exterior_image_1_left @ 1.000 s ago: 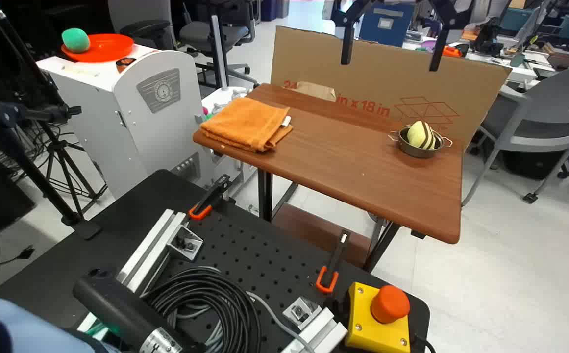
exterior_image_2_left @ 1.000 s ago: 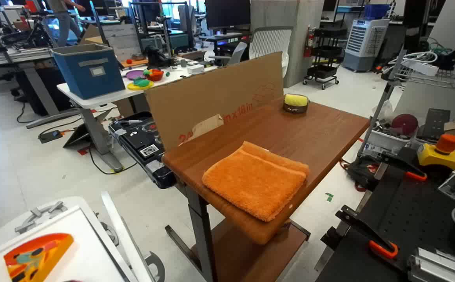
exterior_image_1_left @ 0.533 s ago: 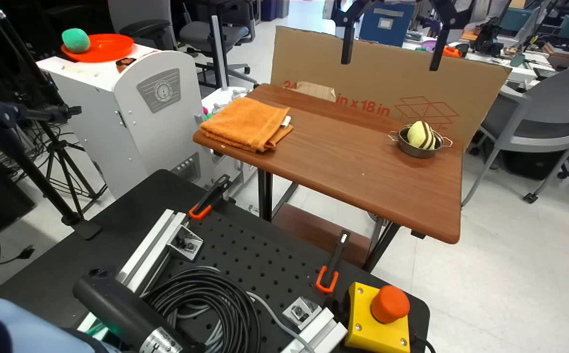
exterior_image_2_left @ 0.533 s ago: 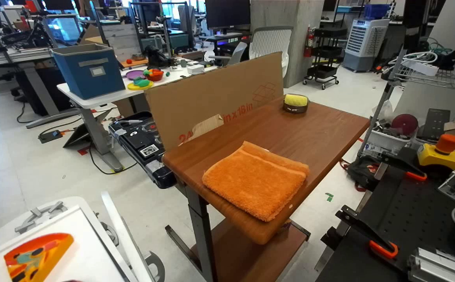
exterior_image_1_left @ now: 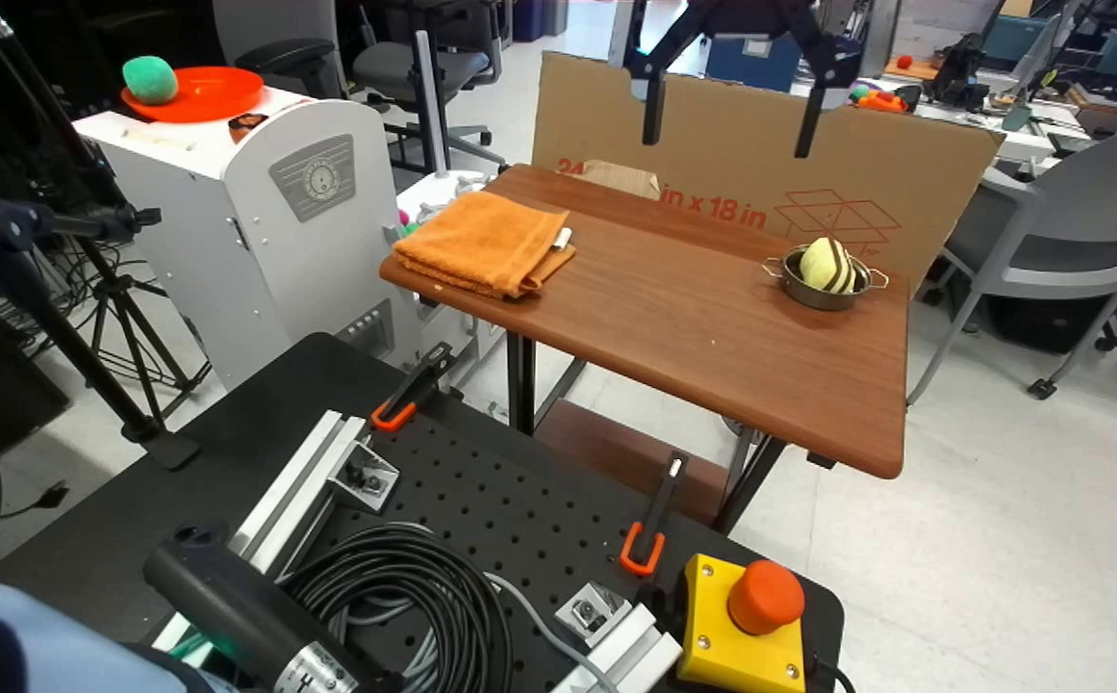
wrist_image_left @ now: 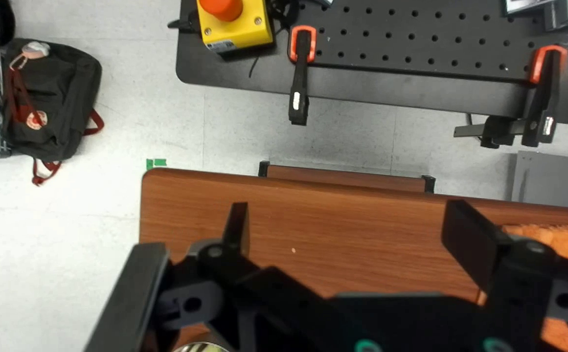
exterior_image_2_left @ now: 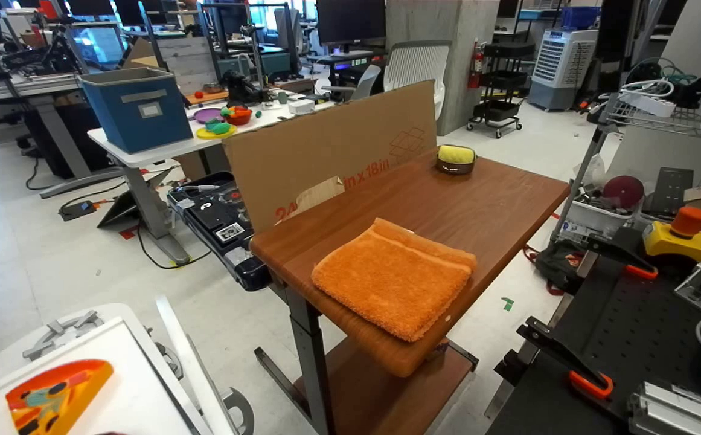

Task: Move the towel to the right

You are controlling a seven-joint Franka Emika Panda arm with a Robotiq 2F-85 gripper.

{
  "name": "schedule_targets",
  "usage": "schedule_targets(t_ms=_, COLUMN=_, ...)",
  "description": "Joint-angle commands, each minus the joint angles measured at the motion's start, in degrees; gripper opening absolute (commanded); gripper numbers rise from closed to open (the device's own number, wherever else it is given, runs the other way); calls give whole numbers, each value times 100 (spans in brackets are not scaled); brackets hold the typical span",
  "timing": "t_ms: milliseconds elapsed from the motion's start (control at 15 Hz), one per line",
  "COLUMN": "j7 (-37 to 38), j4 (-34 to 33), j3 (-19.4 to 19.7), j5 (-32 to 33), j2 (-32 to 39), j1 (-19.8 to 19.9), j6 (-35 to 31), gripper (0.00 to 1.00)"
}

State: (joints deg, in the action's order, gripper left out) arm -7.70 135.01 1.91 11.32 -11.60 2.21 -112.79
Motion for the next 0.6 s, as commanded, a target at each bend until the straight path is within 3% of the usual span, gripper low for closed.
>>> schedule_targets(t_ms=0, j7=206, j4=-104, j3=-309, j5=-448, j2=613, j1=-398, j6=-693, gripper=100)
schedule_targets(t_ms=267, j7=328, j4=-159, j3=-730, j5=-1352, j2=1224, j1=-860, j6=-1568, gripper=100)
schedule_targets(t_ms=533, j7=345, j4=-202, j3=-1087, j5=-1779, j2=1775, j1=-1158, j6=-2275, gripper=100)
